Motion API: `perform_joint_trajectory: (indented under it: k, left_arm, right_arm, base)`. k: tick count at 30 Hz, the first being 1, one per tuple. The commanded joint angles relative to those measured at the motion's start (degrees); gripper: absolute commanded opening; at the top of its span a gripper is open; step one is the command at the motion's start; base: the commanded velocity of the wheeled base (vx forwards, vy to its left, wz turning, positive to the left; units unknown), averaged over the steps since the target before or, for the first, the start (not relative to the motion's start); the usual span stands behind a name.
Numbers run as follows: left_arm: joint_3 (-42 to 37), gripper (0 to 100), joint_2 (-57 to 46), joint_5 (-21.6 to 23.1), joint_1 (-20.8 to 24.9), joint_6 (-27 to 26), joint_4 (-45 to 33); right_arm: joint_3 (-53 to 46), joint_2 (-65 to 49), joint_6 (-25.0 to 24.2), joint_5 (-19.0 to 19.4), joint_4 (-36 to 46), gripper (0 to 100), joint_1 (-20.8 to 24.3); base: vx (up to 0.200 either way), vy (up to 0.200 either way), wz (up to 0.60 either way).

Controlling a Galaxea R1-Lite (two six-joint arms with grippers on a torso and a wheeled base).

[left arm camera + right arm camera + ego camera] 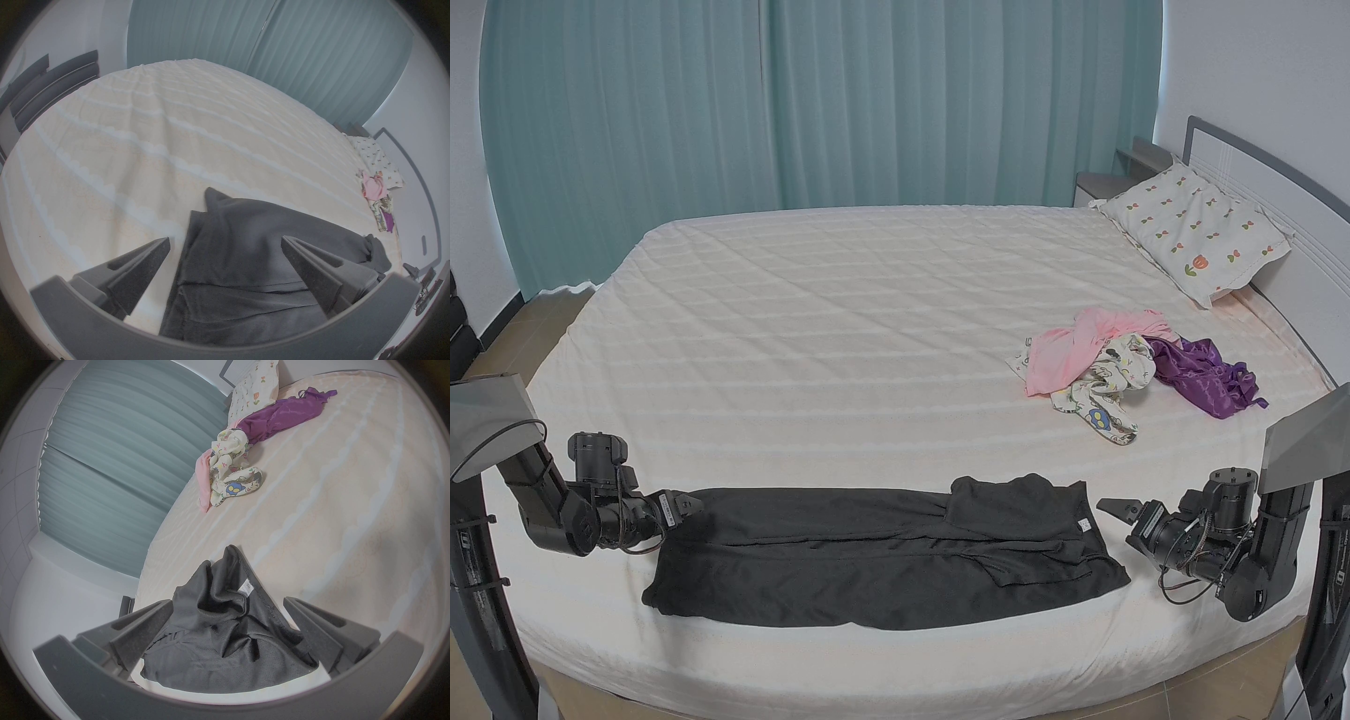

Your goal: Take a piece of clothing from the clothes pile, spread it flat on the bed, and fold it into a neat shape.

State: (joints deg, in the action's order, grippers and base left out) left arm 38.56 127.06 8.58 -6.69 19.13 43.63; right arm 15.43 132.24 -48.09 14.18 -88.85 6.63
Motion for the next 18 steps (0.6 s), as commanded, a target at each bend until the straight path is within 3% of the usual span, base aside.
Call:
perform_joint_trajectory:
  k: [1, 18]
  left_arm:
    - [-0.2, 100, 1.7, -0.2, 0.5, -0.1, 0.0]
    - [-0.5, 100, 3.4, 0.9, 1.2, -0.4, 0.2]
  right_arm:
    - [-0.2, 0.3, 0.0, 0.1, -0.7, 100, 0.0]
    - [-0.2, 0.3, 0.0, 0.1, -0.7, 100, 0.0]
  base:
    - [0.0, 0.0, 0.0]
    - [0.0, 0.0, 0.0]
